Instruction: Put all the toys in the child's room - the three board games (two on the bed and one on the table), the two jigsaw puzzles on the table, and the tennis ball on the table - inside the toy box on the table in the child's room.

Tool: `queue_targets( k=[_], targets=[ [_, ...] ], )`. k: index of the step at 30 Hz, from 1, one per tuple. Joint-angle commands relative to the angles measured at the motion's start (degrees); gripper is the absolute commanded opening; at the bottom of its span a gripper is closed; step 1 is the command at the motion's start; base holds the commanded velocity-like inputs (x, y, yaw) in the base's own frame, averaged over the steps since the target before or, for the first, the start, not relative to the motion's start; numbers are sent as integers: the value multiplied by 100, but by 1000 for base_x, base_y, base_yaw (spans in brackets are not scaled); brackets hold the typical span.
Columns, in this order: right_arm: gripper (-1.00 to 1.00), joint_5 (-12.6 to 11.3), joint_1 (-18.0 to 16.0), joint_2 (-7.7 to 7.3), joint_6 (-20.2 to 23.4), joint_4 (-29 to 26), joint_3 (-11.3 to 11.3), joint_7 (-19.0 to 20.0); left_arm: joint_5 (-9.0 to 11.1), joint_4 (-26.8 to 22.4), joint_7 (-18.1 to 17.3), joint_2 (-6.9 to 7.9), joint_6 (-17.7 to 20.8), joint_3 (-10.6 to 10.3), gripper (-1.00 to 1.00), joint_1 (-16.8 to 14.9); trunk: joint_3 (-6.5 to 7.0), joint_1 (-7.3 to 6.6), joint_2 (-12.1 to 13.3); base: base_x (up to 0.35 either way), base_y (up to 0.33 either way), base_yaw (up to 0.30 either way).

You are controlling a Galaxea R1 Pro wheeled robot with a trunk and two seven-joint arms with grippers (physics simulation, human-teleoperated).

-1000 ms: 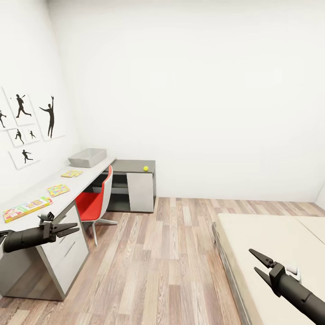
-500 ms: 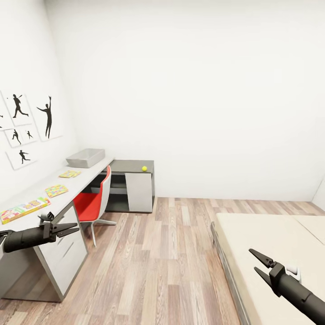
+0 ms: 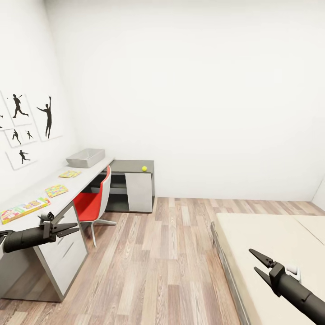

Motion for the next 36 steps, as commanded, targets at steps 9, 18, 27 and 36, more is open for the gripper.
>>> queue_targets(
  k=[9, 18, 27, 36],
  targets=[
    [100, 48, 0, 3, 18, 0, -2, 46, -3, 1, -21, 1, 61, -2, 100, 0, 0, 2, -3, 0, 0, 0],
    [100, 48, 1, -1, 18, 0, -4, 46, 1, 1, -21, -1, 61, -2, 100, 0, 0, 2, -3, -32, 0, 0],
    [100, 48, 1, -1, 18, 0, -4, 51, -1, 1, -21, 1, 61, -2, 100, 0, 0, 2, -3, -17, 0, 0],
    [100, 48, 0, -2, 18, 0, -6, 54, 1, 1, -21, -1, 61, -2, 100, 0, 0, 2, -3, -2, 0, 0]
  ],
)
